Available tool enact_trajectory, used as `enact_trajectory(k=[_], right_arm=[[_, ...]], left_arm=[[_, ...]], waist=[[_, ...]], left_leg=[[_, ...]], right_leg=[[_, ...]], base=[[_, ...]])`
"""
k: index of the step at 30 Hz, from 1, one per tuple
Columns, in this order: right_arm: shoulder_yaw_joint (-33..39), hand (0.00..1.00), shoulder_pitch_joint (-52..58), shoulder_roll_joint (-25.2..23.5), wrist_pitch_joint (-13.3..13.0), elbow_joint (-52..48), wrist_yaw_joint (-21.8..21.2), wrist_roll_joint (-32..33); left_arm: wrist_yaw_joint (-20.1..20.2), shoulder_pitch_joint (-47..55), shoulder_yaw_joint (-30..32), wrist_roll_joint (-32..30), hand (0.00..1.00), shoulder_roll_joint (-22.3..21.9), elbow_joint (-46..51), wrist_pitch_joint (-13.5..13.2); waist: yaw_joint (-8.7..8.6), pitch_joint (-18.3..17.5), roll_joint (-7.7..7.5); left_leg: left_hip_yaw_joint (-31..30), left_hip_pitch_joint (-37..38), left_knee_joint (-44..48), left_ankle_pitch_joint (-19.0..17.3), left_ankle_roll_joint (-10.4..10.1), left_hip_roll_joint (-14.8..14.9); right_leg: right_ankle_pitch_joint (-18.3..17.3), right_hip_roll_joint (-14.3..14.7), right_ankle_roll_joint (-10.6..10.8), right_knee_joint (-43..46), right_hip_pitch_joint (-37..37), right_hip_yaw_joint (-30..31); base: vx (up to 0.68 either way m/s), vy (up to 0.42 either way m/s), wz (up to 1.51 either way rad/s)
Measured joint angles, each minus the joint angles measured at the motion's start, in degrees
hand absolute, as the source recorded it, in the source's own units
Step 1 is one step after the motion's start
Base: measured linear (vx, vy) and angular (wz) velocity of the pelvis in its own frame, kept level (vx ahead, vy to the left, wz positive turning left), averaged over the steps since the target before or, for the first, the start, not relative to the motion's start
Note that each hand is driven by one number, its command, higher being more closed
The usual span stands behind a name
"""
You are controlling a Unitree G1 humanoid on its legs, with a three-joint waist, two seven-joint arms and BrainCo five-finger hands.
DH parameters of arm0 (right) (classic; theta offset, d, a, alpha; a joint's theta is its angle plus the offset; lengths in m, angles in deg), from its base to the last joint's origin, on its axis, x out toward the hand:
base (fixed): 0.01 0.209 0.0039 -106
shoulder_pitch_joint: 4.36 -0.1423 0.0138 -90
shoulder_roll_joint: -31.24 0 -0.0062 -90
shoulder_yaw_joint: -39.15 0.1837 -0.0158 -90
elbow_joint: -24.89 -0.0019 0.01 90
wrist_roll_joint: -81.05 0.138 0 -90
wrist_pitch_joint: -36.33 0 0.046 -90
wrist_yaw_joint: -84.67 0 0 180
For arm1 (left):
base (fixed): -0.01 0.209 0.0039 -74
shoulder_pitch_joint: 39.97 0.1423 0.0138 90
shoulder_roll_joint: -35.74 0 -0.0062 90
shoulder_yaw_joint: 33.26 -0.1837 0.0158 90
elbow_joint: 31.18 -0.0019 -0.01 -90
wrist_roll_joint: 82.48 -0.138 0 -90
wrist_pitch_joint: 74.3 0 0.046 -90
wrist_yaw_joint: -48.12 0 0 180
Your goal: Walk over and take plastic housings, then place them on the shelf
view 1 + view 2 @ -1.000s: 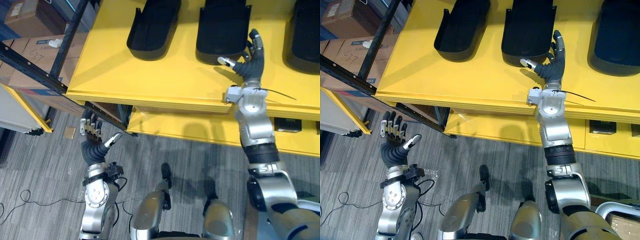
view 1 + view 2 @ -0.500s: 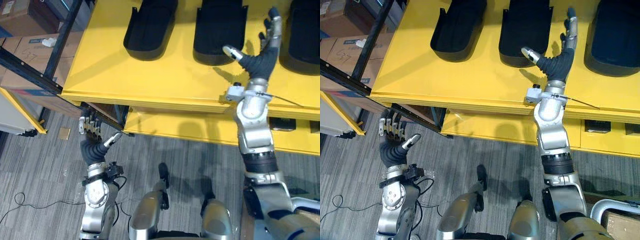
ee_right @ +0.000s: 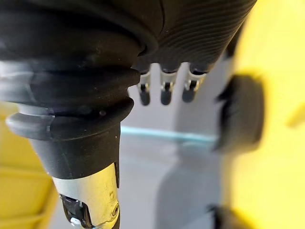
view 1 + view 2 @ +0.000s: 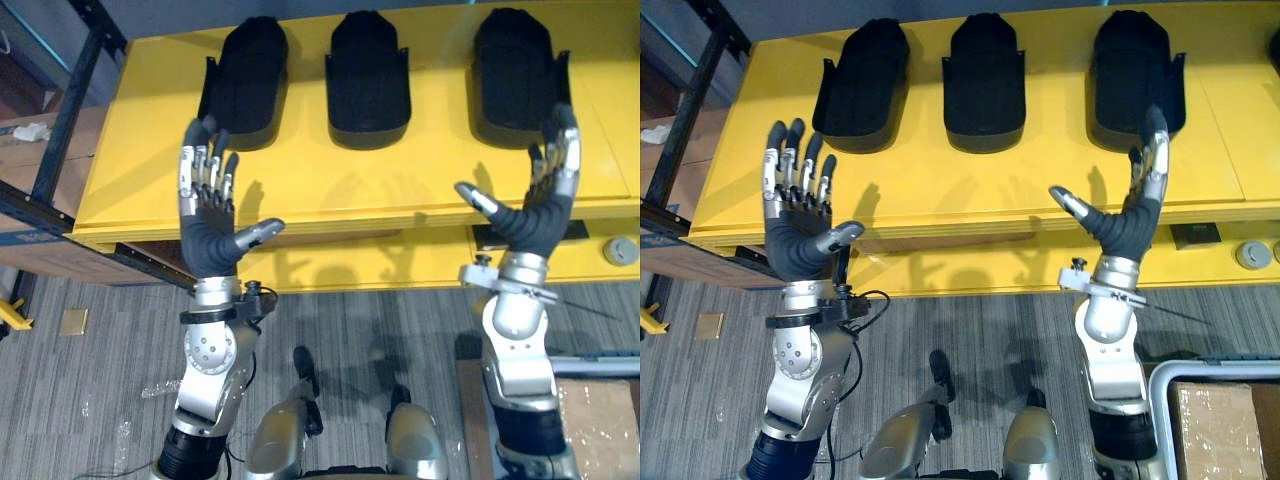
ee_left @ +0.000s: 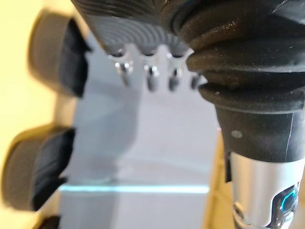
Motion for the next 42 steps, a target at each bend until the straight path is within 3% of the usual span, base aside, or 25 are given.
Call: enact_trajectory(k=[2, 4, 18, 19, 22, 28, 35, 37, 40, 42], right_arm=[[1.88, 0.0, 0.23, -0.12, -0.19, -0.02, 1.66, -0.1], [3.8, 0.0, 0.57, -0.35, -0.42, -0.01, 2.6, 0.16], [5.09, 0.0, -1.03, 2.12, -0.57, 7.44, -9.1, 11.87], [5.09, 1.0, -1.82, 2.48, -0.38, 8.64, -9.07, 11.87], [5.08, 1.0, -4.31, 2.78, 0.21, 10.89, -8.64, 11.79], [5.11, 1.0, -9.19, 3.35, 4.08, 13.8, -8.36, 11.13], [6.93, 1.0, -13.65, 3.8, 9.28, 17.74, -2.37, 8.46], [7.33, 1.0, -15.58, 4.32, 11.3, 20.32, 0.35, 7.15], [8.43, 1.0, -17.12, 6.06, 11.42, 22.63, 1.0, 7.15], [9.48, 1.0, -18.81, 6.32, 11.42, 24.77, 0.14, 6.99]], left_arm=[[-0.01, 0.7, -0.69, -0.03, 0.0, 0.03, 0.09, 1.26], [0.14, 1.86, -0.95, -0.03, 0.0, 0.11, -0.04, 2.87], [4.51, 12.26, 2.88, 2.85, 0.0, 0.3, -3.41, 3.98], [4.74, 12.64, 2.89, 2.85, 0.0, 0.31, -3.41, 4.09], [4.78, 13.37, 2.97, 2.85, 0.0, 0.32, -3.42, 4.6], [4.79, 14.67, 2.98, 3.32, 0.0, 0.26, -4.5, 5.34], [5.57, 15.92, 2.81, 3.44, 0.0, 0.08, -6.61, 5.63], [5.55, 17.03, 2.6, 3.52, 0.0, -0.12, -7.18, 5.59], [5.42, 18.09, 2.31, 5.14, 0.0, -0.76, -7.98, 5.28], [5.23, 19.04, 2.28, 5.47, 0.0, -1.15, -8.26, 4.85]], waist=[[0.03, -0.07, -0.19], [-0.04, -0.03, -0.45], [1.28, -0.25, -0.8], [1.78, -0.25, -0.8], [1.92, -0.25, -0.81], [1.92, -0.29, -0.76], [1.98, -0.67, -0.11], [2.19, -1.19, 0.72], [2.46, -2.45, 2.76], [2.44, -2.71, 3.18]], left_leg=[[0.52, -1.06, 0.51, 0.0, -0.08, 0.45], [0.57, -2.29, 1.98, -0.16, 0.09, 0.61], [-0.1, -0.88, -0.02, 0.29, -0.48, 0.62], [-0.23, -0.9, -0.02, 0.47, -0.7, 0.71], [-0.44, -0.97, -0.01, 0.88, -1.09, 0.72], [-0.76, -0.96, 0.0, 1.26, -0.59, 0.72], [-2.11, -0.96, -0.06, 1.16, -0.85, 0.55], [-2.21, -1.16, -0.08, 1.17, -0.86, 0.59], [-2.5, -2.18, -0.08, 1.48, -1.28, 0.54], [-2.53, -1.89, -0.07, 1.59, -1.37, 0.44]], right_leg=[[0.91, -0.12, -0.34, -1.23, -0.72, -0.02], [2.17, 0.38, 0.62, -1.58, -0.71, 0.1], [2.02, 0.88, -0.09, -2.34, 0.32, -0.33], [2.01, 0.96, -0.1, -2.39, 0.33, -0.4], [2.0, 0.94, -0.13, -2.51, 0.44, -0.89], [2.33, 1.02, 0.42, -2.23, 0.72, -1.23], [1.46, 0.93, -0.25, -1.81, 1.02, -2.45], [1.07, 0.91, -0.49, -1.2, 0.54, -2.53], [1.06, 0.8, -0.29, -0.56, -0.58, -2.8], [0.66, 0.57, -0.01, 0.41, -0.7, -2.79]], base=[[-0.03, 0.032, -0.08], [0.01, 0.012, -0.01], [0.0, 0.004, 0.02], [0.0, -0.004, 0.03], [0.02, -0.002, 0.06], [0.04, -0.004, 0.03], [0.0, 0.003, 0.08], [0.0, 0.0, 0.0], [0.0, 0.002, 0.05], [0.0, 0.0, 0.0]])
